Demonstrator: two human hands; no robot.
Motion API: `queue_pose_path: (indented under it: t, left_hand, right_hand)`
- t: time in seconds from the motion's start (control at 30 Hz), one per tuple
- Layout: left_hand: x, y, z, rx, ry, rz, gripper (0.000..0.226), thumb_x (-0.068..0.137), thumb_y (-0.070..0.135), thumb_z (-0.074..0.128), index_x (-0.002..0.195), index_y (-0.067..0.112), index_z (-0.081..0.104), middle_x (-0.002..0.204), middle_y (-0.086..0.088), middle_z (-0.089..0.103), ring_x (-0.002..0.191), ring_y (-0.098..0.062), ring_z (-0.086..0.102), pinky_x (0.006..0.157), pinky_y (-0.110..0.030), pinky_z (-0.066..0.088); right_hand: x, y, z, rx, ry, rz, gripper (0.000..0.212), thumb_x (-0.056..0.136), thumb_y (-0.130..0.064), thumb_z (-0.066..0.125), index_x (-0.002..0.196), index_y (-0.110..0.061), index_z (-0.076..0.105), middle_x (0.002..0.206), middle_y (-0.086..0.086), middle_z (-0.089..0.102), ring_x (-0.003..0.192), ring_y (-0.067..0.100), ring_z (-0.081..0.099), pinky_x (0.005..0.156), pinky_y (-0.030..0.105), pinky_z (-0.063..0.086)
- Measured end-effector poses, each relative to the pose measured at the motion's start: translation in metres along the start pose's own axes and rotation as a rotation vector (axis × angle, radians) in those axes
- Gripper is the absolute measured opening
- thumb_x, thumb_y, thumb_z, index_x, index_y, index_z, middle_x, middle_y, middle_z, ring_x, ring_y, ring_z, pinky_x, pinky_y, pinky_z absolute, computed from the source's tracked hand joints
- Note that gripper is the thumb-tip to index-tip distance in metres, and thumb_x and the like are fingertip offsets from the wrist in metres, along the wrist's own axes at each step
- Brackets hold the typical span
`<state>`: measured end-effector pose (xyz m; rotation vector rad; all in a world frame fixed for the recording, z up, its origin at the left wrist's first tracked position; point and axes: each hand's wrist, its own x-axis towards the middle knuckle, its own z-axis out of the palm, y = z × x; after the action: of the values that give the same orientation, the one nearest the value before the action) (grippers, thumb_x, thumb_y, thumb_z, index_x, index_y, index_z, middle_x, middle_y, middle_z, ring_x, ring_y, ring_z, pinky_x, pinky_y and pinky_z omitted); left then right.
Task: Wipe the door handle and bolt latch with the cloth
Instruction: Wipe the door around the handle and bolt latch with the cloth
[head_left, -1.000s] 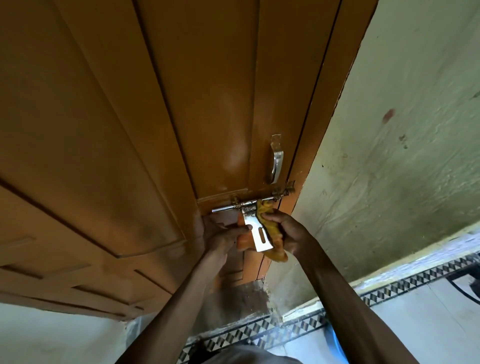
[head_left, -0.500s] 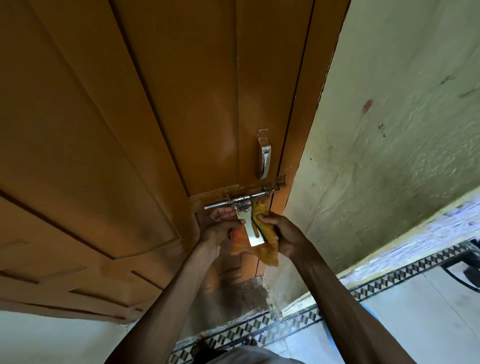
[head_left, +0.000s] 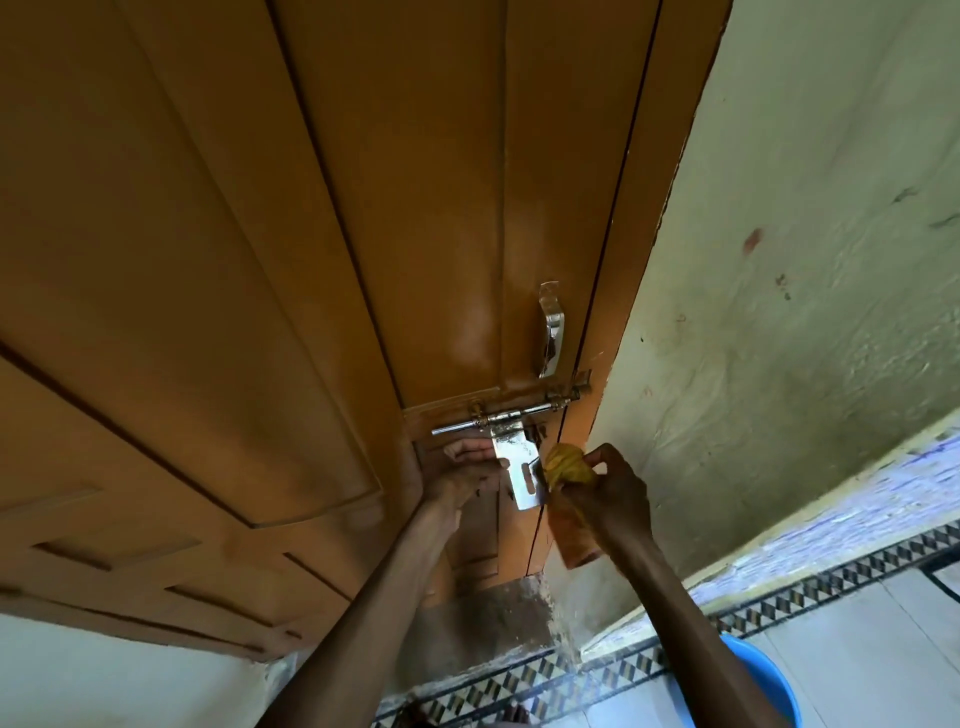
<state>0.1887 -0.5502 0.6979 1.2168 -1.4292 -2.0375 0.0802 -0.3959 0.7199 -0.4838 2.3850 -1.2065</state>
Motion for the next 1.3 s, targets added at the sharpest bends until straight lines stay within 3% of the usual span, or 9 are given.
queue_pose_path:
  t: [0.27,0.43,0.67,0.83,1.0,1.07,1.13,1.2,1.3]
  left_hand:
    - [0.002,0.000,0.001,0.072,0.076,0.131,0.029,0.085,-0.015,0.067,0.113,-0.014,0.065,0.087,-0.007,0.071,0.083,-0.021,0.070,0.070,-0.016,0.058]
    - [0.000,0.011,-0.024,-0.193,0.147,0.022,0.013,0.096,0.015,0.066,0.107,0.006,0.067,0.105,-0.012,0.074,0.099,-0.024,0.071,0.086,-0.031,0.057]
    - [0.004,0.022,-0.033,-0.143,0.193,0.014,0.022,0.099,0.015,0.062,0.107,-0.005,0.066,0.106,-0.026,0.070,0.090,-0.031,0.070,0.066,-0.020,0.061]
    - [0.001,0.031,-0.036,-0.132,0.128,-0.044,0.018,0.101,0.010,0.057,0.108,-0.005,0.064,0.107,-0.021,0.069,0.070,-0.012,0.072,0.076,-0.026,0.060]
    - [-0.005,0.042,-0.032,-0.054,0.097,-0.087,0.036,0.106,0.003,0.045,0.133,-0.020,0.047,0.132,-0.037,0.055,0.123,-0.047,0.056,0.068,-0.020,0.055]
    - [-0.004,0.041,-0.039,0.053,0.090,-0.098,0.038,0.105,0.004,0.048,0.134,-0.020,0.048,0.132,-0.036,0.055,0.106,-0.043,0.064,0.054,-0.012,0.051]
    - [-0.001,0.042,-0.048,0.224,0.069,-0.066,0.033,0.104,0.012,0.056,0.120,-0.016,0.061,0.124,-0.034,0.062,0.088,-0.032,0.067,0.062,-0.017,0.055]
    - [-0.008,0.049,-0.052,0.673,0.069,0.061,0.028,0.103,0.025,0.057,0.096,0.004,0.073,0.110,-0.018,0.073,0.096,-0.030,0.068,0.081,-0.031,0.054]
    - [-0.029,0.071,-0.049,1.246,0.319,0.347,0.034,0.100,0.043,0.051,0.092,0.019,0.074,0.093,-0.002,0.075,0.095,-0.027,0.068,0.076,-0.032,0.050]
  right_hand:
    - [0.016,-0.029,0.025,0.079,0.153,-0.277,0.037,0.078,-0.041,0.076,0.106,-0.018,0.069,0.099,0.003,0.075,0.087,0.017,0.070,0.087,0.034,0.055]
    - [0.014,-0.048,0.056,0.009,0.327,-0.271,0.040,0.087,-0.045,0.064,0.106,-0.011,0.070,0.100,0.010,0.074,0.088,0.024,0.071,0.080,0.027,0.051]
    - [0.007,-0.052,0.079,-0.052,0.257,-0.516,0.035,0.093,-0.036,0.058,0.117,-0.011,0.065,0.127,0.009,0.061,0.097,0.019,0.065,0.089,0.028,0.054]
    - [0.022,-0.057,0.066,-0.124,0.441,-0.286,0.034,0.090,-0.034,0.064,0.116,-0.013,0.064,0.121,0.012,0.063,0.101,0.027,0.066,0.086,0.038,0.054]
    - [0.013,-0.056,0.067,-0.036,0.157,-0.553,0.028,0.088,-0.030,0.067,0.113,-0.018,0.066,0.122,0.004,0.066,0.101,0.007,0.059,0.096,0.025,0.052]
    - [0.018,-0.053,0.049,0.027,0.142,-0.506,0.028,0.084,-0.033,0.071,0.106,-0.017,0.070,0.107,0.002,0.073,0.095,0.013,0.067,0.088,0.036,0.057]
    - [0.016,-0.053,0.031,0.112,0.291,-0.410,0.028,0.082,-0.035,0.073,0.103,-0.017,0.073,0.098,0.000,0.075,0.088,0.016,0.070,0.078,0.037,0.059]
    - [0.011,-0.063,0.015,0.226,0.479,-0.385,0.027,0.086,-0.038,0.070,0.105,-0.020,0.072,0.099,-0.002,0.074,0.087,0.014,0.070,0.075,0.037,0.059]
    - [0.013,-0.094,0.000,0.341,0.636,-0.479,0.032,0.091,-0.037,0.063,0.116,-0.017,0.064,0.107,0.000,0.070,0.095,0.016,0.067,0.076,0.033,0.057]
